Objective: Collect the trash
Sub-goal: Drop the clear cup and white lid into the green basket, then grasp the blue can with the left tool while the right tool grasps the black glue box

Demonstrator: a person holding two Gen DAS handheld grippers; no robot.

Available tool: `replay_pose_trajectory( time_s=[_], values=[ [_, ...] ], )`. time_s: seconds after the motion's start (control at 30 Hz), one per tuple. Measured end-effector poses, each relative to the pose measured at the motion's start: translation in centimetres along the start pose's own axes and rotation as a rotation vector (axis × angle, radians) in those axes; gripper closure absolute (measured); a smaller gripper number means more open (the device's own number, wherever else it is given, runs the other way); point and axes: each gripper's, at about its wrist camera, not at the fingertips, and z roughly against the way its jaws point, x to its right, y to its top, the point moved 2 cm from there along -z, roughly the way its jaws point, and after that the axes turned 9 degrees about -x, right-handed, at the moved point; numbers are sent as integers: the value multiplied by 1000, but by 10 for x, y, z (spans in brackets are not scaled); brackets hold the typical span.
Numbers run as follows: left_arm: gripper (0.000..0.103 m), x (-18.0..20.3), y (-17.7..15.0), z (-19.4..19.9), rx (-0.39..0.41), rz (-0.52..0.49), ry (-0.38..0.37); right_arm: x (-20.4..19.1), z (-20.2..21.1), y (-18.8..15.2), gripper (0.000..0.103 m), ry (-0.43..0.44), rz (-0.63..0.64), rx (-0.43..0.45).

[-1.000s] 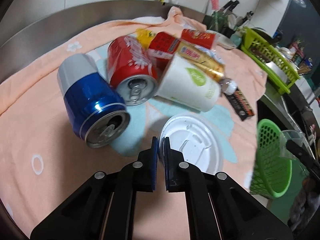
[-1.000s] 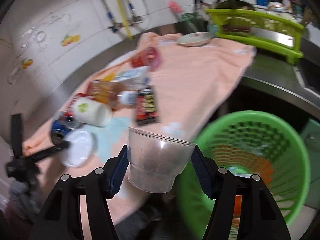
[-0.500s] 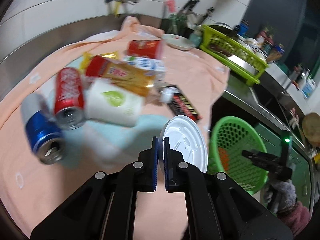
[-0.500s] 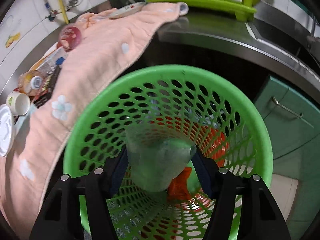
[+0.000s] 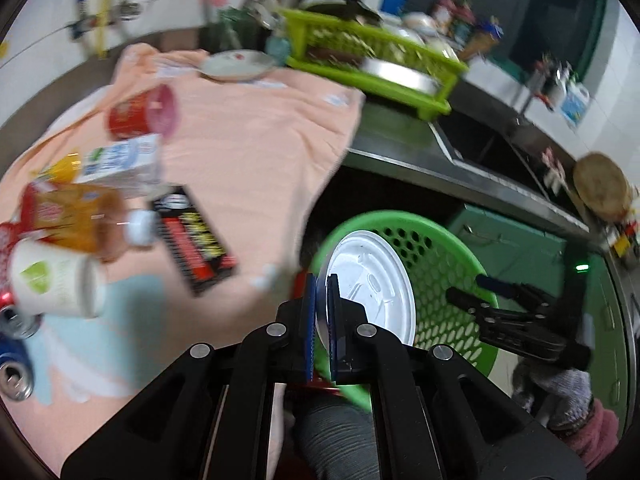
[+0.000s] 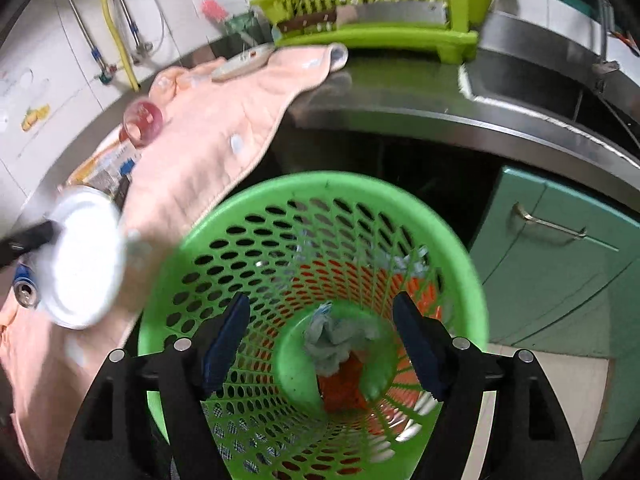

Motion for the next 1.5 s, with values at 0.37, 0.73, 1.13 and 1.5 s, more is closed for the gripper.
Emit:
replay_pose_trajectory(
  time_s=[0.37, 0.73, 1.13, 1.5],
  values=[
    [99, 74, 9, -132, -243, -139, 65, 43, 49, -20, 26, -13, -64, 112],
    [93, 81, 7, -196, -369, -124, 103, 60, 38, -33, 26, 6, -101, 80],
    [60, 43, 1, -116, -232, -52, 104, 17, 55, -25, 26, 33, -22, 111],
    [47, -34, -23, 5, -51, 116, 152, -87, 60, -3, 26, 138, 173, 117]
  ],
)
